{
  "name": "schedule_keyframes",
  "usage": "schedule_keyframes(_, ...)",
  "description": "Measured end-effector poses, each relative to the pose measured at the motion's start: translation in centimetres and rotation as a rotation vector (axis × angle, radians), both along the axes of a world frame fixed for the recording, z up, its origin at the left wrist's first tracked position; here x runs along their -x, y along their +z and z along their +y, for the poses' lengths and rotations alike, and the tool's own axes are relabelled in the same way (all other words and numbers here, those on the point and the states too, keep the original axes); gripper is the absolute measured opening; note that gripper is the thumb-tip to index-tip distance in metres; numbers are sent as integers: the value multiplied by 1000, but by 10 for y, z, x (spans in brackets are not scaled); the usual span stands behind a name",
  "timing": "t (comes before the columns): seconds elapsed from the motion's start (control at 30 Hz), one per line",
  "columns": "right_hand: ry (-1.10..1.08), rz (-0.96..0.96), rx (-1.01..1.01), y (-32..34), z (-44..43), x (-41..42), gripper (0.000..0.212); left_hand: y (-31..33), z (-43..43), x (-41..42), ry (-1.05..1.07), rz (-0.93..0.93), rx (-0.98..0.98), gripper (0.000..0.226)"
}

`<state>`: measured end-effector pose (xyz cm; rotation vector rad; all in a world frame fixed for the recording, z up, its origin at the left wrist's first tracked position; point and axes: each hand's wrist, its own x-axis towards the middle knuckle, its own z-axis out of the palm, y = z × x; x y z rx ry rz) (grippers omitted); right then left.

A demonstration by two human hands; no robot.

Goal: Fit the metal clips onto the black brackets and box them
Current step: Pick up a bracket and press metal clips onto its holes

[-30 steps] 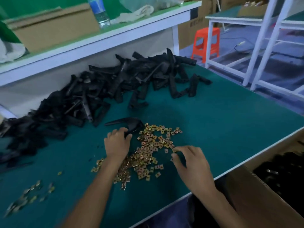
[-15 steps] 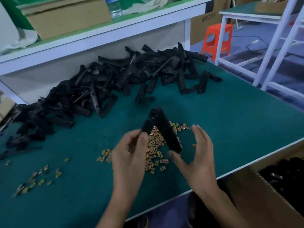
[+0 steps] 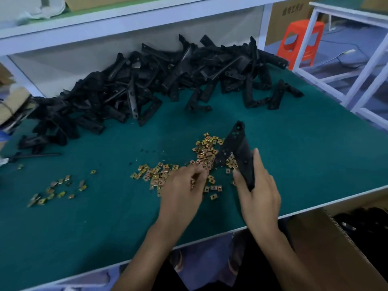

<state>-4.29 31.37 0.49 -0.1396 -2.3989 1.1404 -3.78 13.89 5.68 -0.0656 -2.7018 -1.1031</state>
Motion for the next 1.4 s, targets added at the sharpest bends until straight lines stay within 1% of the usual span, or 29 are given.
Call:
schedule_keyframes(0.07, -5, -26, 45, -2, -1, 1, 59, -16, 3, -4, -107, 3, 250, 13)
schedule_keyframes(0.1, -3, -21, 42, -2, -1, 1, 55, -22, 6, -7, -129, -17, 324, 15)
schedule_keyframes(0.17, 22, 12, 1, -1, -2, 0, 51, -27, 12, -10, -127, -38, 371, 19)
schedule_keyframes(0.23, 48, 54, -52, 0, -1, 0, 49, -28, 15, -9, -116, -7, 351, 15)
schedule_keyframes(0.3, 49, 52, -121, 0, 0, 2, 52, -27, 15, -9, -111, 6, 294, 10)
schedule_keyframes(0.37, 48, 30, -171, 0, 0, 3, 54, -24, 11, -11, -93, -14, 188, 8)
schedule_keyframes(0.5, 131, 2, -266, 0, -4, -1, 52, -14, -15, -12, 26, -108, -209, 16)
schedule_keyframes(0.63, 209, -1, -424, -2, -8, -3, 53, -4, -38, -13, 143, -113, -478, 16)
schedule_keyframes(0.73, 209, 11, -438, -4, -7, -1, 54, -1, -45, -18, 137, -161, -665, 19)
schedule_keyframes(0.8, 208, 30, -429, -6, -6, -1, 54, 0, -46, -20, 123, -193, -781, 24)
schedule_keyframes(0.93, 212, 62, -403, -8, -6, -1, 56, -1, -39, -20, 136, -243, -953, 32)
schedule_keyframes(1.13, 200, 68, -394, -8, -6, -1, 57, -5, -37, -18, 178, -250, -1068, 18)
schedule_keyframes(1.27, 201, 89, -395, -9, -6, -2, 57, -8, -37, -16, 178, -228, -1000, 24)
schedule_keyframes(1.4, 193, 95, -400, -8, -6, -2, 58, -13, -36, -17, 114, -226, -936, 30)
